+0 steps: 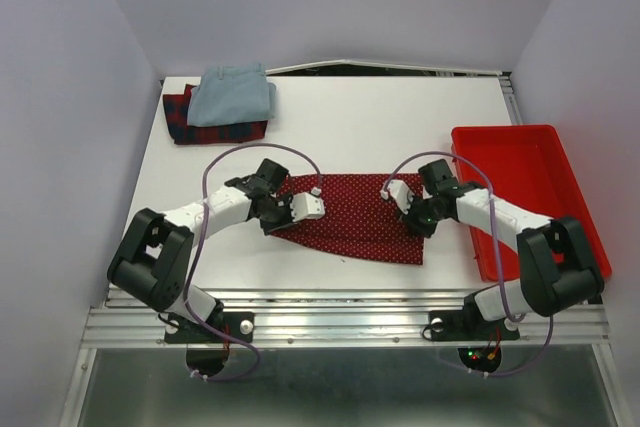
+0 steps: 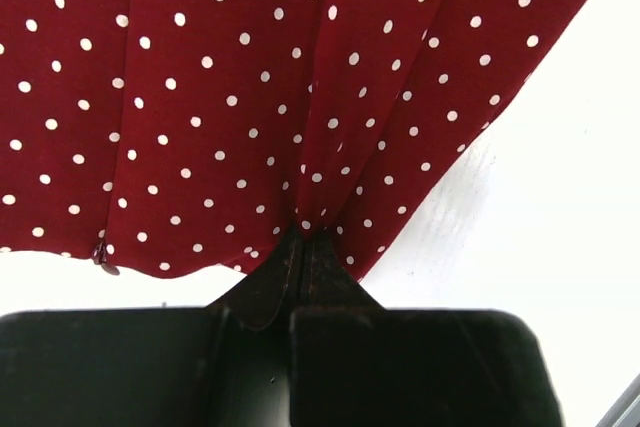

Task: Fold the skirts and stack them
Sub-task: Fold the skirt

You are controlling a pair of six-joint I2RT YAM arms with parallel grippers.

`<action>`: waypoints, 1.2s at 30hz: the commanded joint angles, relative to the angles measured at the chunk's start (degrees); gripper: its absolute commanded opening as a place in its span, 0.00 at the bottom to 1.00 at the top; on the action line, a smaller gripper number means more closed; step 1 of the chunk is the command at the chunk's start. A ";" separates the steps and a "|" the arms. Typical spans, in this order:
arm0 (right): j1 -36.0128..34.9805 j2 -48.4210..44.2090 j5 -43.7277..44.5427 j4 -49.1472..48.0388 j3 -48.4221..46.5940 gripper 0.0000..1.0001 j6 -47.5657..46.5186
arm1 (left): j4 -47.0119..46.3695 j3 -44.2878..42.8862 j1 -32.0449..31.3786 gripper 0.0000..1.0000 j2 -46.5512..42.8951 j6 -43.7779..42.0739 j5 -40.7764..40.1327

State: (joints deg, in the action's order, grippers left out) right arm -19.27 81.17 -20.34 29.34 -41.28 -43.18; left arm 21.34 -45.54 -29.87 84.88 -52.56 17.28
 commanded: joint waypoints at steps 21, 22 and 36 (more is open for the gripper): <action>-4.11 -5.41 -9.64 12.85 -3.21 0.01 7.23 | 4.77 -3.86 2.53 0.00 -6.40 1.49 -3.30; -4.63 -5.14 -8.94 11.37 -1.89 0.01 7.32 | 4.24 -3.33 2.62 0.00 -5.79 1.32 -3.39; -4.64 -3.89 -6.82 15.30 -8.28 0.73 7.40 | 5.72 -0.16 3.68 0.73 -10.07 -2.11 3.20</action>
State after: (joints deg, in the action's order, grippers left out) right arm -24.08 82.52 -27.73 42.04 -44.64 -35.73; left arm 24.71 -46.41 -26.83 82.59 -52.40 16.49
